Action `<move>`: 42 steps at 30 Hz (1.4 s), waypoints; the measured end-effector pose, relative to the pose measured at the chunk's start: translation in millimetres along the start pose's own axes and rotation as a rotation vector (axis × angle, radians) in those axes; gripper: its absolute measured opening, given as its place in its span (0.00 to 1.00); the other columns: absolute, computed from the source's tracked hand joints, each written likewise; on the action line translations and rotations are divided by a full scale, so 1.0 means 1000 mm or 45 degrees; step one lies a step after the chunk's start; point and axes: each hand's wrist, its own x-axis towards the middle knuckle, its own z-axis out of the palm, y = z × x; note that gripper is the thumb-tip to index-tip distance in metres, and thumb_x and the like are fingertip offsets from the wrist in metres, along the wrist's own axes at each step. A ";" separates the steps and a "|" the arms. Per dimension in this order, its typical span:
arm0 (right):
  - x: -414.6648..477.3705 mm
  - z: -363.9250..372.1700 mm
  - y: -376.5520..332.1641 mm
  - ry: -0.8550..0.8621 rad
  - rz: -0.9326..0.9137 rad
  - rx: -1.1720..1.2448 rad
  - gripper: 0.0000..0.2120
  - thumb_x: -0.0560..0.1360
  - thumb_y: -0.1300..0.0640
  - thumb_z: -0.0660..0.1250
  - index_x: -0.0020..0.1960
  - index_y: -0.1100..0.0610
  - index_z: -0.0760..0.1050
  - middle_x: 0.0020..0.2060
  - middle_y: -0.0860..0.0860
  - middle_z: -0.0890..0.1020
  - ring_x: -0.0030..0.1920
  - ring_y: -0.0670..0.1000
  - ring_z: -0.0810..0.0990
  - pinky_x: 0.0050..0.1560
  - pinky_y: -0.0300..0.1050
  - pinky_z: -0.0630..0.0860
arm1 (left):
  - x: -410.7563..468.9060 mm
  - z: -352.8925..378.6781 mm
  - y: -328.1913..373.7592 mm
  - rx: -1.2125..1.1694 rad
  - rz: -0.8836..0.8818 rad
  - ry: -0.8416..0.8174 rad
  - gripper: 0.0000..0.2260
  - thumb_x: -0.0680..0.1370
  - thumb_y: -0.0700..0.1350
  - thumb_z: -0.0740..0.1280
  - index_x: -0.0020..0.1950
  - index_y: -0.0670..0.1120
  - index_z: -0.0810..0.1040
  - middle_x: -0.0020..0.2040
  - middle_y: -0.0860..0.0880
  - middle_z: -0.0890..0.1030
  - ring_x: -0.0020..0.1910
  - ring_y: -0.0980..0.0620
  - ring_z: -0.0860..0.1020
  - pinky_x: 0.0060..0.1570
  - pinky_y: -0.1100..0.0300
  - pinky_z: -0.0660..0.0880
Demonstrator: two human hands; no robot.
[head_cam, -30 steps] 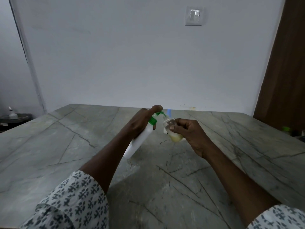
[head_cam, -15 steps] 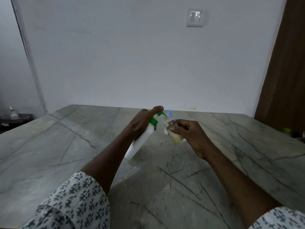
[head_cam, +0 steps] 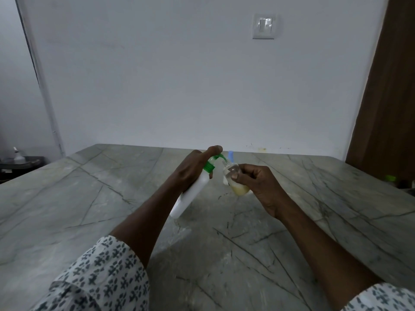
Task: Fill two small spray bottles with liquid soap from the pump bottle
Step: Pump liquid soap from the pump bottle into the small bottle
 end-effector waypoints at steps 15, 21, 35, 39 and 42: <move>0.000 0.001 0.001 -0.006 0.018 -0.002 0.13 0.74 0.61 0.70 0.58 0.62 0.81 0.50 0.55 0.85 0.48 0.48 0.84 0.47 0.35 0.77 | 0.002 0.000 -0.002 -0.008 0.014 -0.017 0.27 0.73 0.65 0.59 0.43 0.42 0.82 0.34 0.44 0.81 0.31 0.51 0.78 0.39 0.58 0.74; -0.001 0.002 -0.001 0.002 -0.001 -0.022 0.13 0.74 0.63 0.69 0.58 0.63 0.81 0.50 0.56 0.85 0.44 0.43 0.83 0.44 0.32 0.76 | 0.001 0.000 0.000 -0.010 0.009 -0.020 0.27 0.73 0.66 0.58 0.42 0.43 0.82 0.33 0.45 0.81 0.30 0.52 0.77 0.38 0.58 0.73; 0.000 0.001 0.001 -0.008 0.004 -0.030 0.12 0.74 0.61 0.70 0.57 0.62 0.81 0.50 0.55 0.85 0.48 0.48 0.83 0.47 0.36 0.78 | 0.003 0.000 -0.003 -0.016 0.008 -0.018 0.29 0.72 0.66 0.58 0.46 0.41 0.82 0.34 0.45 0.81 0.31 0.52 0.78 0.39 0.58 0.74; 0.000 0.000 0.001 0.000 0.002 -0.037 0.13 0.74 0.61 0.70 0.58 0.62 0.81 0.51 0.56 0.85 0.49 0.50 0.83 0.48 0.37 0.78 | 0.004 0.000 -0.004 -0.005 0.009 -0.028 0.30 0.71 0.68 0.58 0.45 0.42 0.83 0.33 0.45 0.81 0.30 0.52 0.78 0.39 0.57 0.74; 0.000 0.001 0.000 -0.006 -0.002 -0.047 0.13 0.74 0.61 0.70 0.58 0.62 0.81 0.50 0.55 0.85 0.49 0.50 0.83 0.49 0.37 0.78 | 0.002 0.000 -0.001 -0.005 0.005 -0.035 0.28 0.72 0.65 0.58 0.44 0.42 0.82 0.33 0.45 0.81 0.30 0.52 0.77 0.38 0.58 0.74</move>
